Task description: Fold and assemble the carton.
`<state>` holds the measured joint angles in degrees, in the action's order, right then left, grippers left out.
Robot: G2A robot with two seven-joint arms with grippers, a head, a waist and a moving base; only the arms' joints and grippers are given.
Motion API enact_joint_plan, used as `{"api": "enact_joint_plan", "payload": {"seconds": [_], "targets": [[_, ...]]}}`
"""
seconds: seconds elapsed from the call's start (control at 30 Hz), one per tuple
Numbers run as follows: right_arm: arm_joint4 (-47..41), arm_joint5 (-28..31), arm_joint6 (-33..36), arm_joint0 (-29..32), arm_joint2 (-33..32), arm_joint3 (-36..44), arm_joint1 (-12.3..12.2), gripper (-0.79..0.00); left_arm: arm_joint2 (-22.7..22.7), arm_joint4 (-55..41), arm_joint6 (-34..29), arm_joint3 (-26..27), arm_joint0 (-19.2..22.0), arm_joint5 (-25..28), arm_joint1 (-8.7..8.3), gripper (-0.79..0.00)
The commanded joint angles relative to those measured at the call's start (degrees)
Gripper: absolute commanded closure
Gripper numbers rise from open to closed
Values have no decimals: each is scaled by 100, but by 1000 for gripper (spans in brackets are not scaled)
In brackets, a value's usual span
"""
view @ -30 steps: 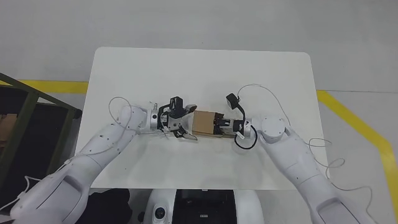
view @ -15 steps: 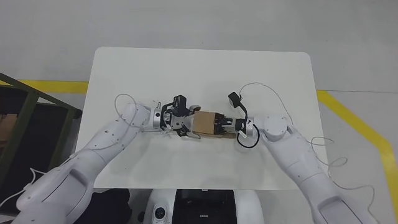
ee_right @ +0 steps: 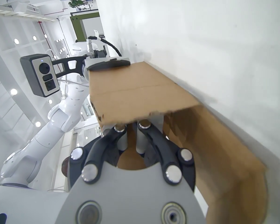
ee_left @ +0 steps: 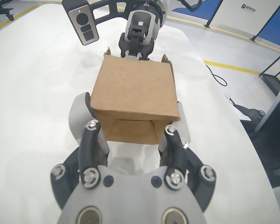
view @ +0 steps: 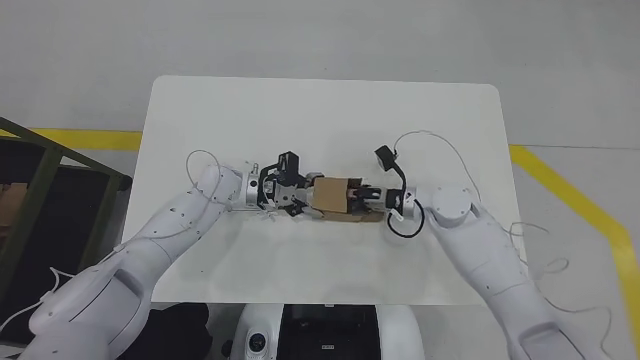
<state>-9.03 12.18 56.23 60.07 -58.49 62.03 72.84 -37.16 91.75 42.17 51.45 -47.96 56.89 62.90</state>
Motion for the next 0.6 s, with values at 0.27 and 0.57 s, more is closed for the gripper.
{"api": "enact_joint_plan", "payload": {"seconds": [0.27, 0.57], "targets": [[425, -903, 557, 1397, -1163, 1925, -486, 0, -83, 44, 71, 12, -51, -129, -39, -545], [595, -1269, 455, 1751, -1087, 2311, -555, 0, -147, 52, 42, 99, -100, -210, -63, -548]]}}
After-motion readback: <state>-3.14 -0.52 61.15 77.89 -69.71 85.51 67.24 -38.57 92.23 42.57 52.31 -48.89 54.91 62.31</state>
